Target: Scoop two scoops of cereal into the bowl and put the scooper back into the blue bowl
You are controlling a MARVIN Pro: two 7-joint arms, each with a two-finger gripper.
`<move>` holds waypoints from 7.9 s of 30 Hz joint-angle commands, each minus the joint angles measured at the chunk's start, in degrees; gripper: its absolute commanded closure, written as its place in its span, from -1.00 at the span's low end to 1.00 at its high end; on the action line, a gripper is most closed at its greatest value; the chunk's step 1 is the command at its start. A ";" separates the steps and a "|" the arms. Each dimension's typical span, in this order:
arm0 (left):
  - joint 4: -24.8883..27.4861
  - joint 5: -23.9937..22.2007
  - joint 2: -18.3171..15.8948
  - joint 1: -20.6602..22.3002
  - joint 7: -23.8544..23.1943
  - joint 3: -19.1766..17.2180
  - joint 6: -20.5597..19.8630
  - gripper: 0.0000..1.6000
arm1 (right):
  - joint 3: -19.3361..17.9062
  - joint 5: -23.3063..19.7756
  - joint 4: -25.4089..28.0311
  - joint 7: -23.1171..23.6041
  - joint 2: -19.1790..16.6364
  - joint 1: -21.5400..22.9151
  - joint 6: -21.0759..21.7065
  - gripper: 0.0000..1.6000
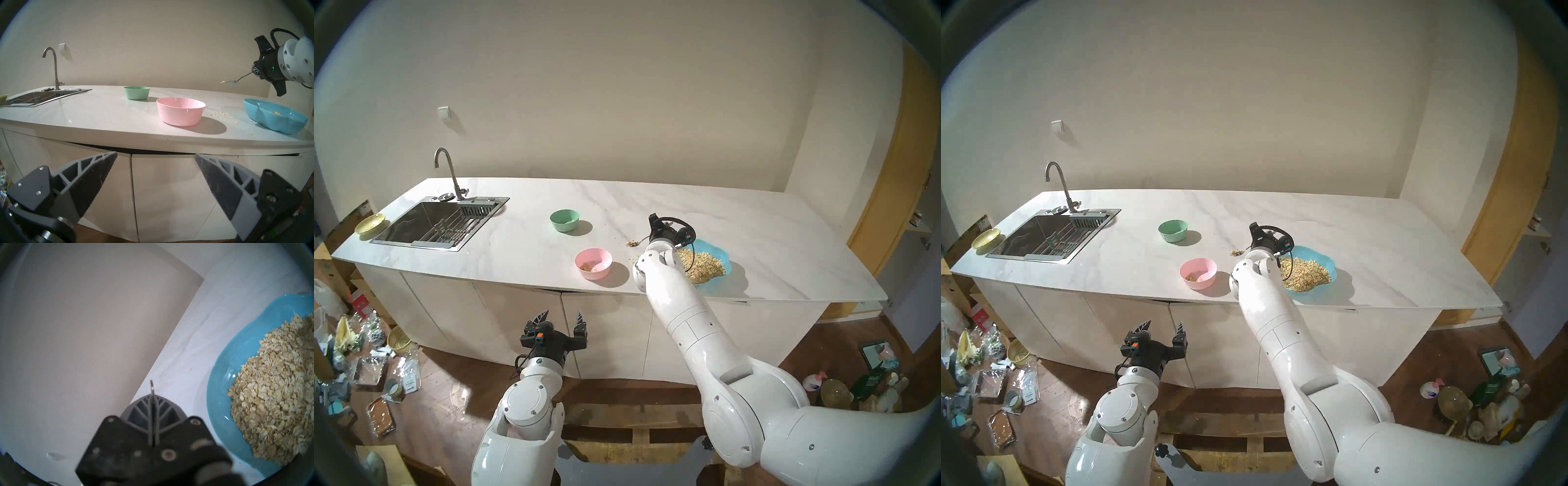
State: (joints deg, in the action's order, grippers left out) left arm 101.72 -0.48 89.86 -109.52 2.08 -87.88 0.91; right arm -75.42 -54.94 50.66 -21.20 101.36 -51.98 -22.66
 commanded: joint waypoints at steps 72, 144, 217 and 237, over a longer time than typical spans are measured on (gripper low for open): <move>1.60 -0.14 -0.03 0.27 -0.28 0.15 0.30 -1.00 | 25.48 8.83 -24.90 11.54 2.06 16.27 -2.29 1.00; 1.27 -0.06 0.00 0.46 -0.13 0.17 0.40 -1.00 | 5.46 -1.61 -18.18 23.54 -26.74 13.89 1.09 1.00; 1.61 -0.19 -0.10 0.26 -0.23 0.19 0.30 -1.00 | 9.61 -0.43 21.24 5.56 -35.26 -7.17 13.97 -0.91; 1.49 -0.16 -0.08 0.33 -0.17 0.20 0.35 -1.00 | 14.64 14.90 27.83 2.36 -42.12 -8.61 10.09 -1.00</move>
State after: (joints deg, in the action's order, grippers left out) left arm 101.68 -0.52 89.78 -109.51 2.14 -87.82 0.91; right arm -61.61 -45.41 74.01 -16.84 61.39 -60.92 -9.59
